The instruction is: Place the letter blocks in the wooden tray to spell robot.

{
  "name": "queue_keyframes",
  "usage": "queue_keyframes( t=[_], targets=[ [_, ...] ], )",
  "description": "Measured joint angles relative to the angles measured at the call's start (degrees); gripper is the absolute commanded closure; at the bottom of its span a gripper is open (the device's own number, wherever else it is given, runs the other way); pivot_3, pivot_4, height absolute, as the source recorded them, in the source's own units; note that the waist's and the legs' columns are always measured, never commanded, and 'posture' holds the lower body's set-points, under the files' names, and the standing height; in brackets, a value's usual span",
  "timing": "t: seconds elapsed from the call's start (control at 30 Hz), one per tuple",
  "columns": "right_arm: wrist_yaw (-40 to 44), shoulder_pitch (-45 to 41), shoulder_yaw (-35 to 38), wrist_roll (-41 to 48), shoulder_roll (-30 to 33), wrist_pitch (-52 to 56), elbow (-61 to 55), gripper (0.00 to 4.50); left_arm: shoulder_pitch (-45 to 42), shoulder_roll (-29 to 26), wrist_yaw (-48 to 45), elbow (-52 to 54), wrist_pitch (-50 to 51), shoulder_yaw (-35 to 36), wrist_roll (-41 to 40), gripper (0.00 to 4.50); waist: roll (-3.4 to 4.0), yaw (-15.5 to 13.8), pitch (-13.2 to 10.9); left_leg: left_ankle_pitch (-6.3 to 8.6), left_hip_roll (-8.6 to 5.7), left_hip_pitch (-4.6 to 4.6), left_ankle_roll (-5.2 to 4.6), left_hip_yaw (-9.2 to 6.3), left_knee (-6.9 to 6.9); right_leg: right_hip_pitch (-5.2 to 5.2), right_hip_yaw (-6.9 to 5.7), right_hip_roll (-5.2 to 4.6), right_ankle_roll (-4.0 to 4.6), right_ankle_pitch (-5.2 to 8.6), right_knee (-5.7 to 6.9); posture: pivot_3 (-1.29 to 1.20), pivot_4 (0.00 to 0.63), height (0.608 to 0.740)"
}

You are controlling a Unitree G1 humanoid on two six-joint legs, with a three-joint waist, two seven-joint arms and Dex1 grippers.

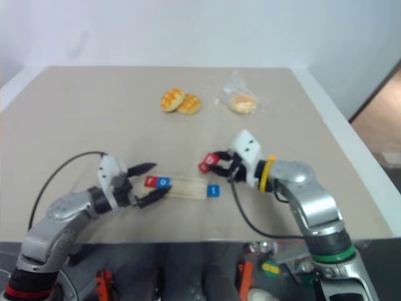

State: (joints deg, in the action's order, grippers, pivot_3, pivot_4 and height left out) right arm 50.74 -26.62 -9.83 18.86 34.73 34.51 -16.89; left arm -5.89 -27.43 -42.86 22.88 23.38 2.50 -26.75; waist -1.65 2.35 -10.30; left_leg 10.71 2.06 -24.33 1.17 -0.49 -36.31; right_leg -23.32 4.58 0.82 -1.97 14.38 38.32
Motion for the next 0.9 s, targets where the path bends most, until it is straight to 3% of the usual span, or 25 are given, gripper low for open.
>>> queue_keyframes(
  t=[0.2,0.43,0.9],
  targets=[
    [4.1,-4.5,-8.0,-2.5,-2.9,-1.7,5.3,3.29,2.3,-4.0,-5.2,-3.5,-4.2,4.3,-0.9,0.00,0.00,-0.1,0.0,0.07,-0.18,-0.09,0.12,0.17,0.01,-0.04,0.10,-0.28,-0.09,0.04,-0.08,0.00,0.150,0.740],
    [6.9,-8.2,-12.6,-6.8,-6.3,-7.4,14.2,3.29,8.6,-5.0,-6.7,0.4,-4.8,5.3,-3.6,0.00,-0.02,0.1,0.0,0.07,-0.15,-0.08,0.12,0.13,0.00,-0.03,0.01,-0.31,-0.09,0.01,-0.09,0.00,0.150,0.740],
    [9.4,-10.6,-13.4,-11.9,-10.8,-14.3,24.0,3.29,10.1,-5.0,-5.0,3.1,-4.8,5.1,-3.6,0.00,-0.01,0.3,0.0,0.06,0.08,0.00,0.13,0.19,0.00,-0.05,-0.02,-0.10,0.06,-0.07,-0.06,0.00,0.150,0.740]
  ],
)
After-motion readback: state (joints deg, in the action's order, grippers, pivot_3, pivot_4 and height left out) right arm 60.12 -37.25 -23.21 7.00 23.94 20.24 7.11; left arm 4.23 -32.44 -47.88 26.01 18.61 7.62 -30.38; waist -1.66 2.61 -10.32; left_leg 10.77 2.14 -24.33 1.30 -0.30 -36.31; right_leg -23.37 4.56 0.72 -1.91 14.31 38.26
